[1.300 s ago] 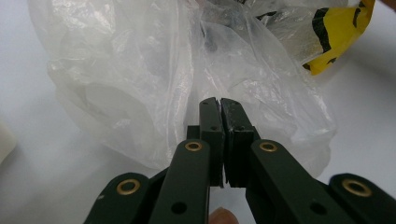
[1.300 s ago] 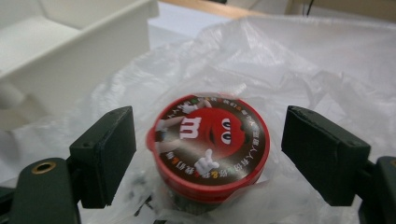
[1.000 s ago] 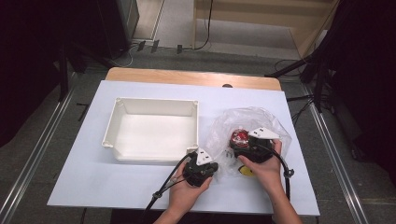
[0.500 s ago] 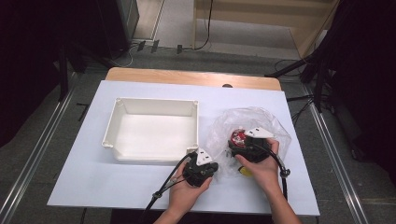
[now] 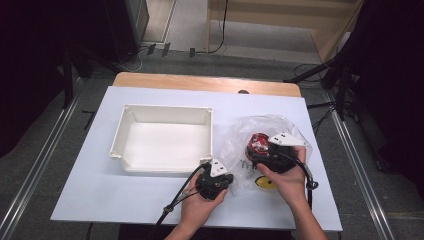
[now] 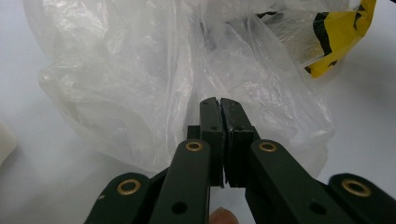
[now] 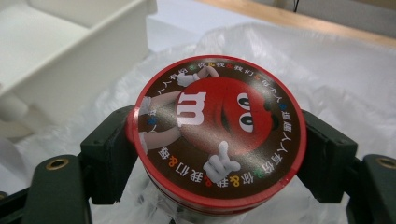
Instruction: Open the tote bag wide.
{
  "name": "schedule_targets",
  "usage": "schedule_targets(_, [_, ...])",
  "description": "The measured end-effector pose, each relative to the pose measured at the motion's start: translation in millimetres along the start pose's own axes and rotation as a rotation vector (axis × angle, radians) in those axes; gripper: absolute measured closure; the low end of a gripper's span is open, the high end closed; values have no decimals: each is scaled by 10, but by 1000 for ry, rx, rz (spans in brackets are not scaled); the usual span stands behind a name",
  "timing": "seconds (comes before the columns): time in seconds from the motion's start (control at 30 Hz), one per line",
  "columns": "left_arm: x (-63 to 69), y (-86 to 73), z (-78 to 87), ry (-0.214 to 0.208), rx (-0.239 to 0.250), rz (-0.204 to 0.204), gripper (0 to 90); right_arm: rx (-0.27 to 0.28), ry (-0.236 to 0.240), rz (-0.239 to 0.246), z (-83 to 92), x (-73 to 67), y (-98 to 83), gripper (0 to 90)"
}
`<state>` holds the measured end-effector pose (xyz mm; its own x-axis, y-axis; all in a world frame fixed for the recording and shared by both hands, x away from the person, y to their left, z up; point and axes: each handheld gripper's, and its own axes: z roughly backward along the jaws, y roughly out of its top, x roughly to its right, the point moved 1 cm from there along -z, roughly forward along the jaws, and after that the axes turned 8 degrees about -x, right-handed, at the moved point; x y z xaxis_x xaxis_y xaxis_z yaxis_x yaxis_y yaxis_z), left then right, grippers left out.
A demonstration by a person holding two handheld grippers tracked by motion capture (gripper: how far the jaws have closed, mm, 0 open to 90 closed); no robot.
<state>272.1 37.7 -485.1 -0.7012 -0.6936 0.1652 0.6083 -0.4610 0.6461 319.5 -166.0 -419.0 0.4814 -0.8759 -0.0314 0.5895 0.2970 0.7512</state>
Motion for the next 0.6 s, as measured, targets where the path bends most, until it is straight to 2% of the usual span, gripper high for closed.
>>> schedule_targets(0.27, [-1, 0, 2, -3, 2, 4, 894, 44, 10, 27, 209, -17, 188, 235])
schedule_targets(0.4, [1, -2, 7, -1, 5, 2, 892, 56, 25, 18, 267, -10, 252, 235])
schedule_targets(0.47, [-4, -3, 23, -21, 21, 1, 880, 59, 32, 19, 275, -14, 271, 236])
schedule_targets(0.53, [-4, -12, 46, -28, 48, 0, 854, 58, 41, 17, 276, -25, 285, 236])
schedule_targets(0.6, [2, -16, 62, -30, 54, -13, 814, 60, 50, 19, 268, -38, 297, 236])
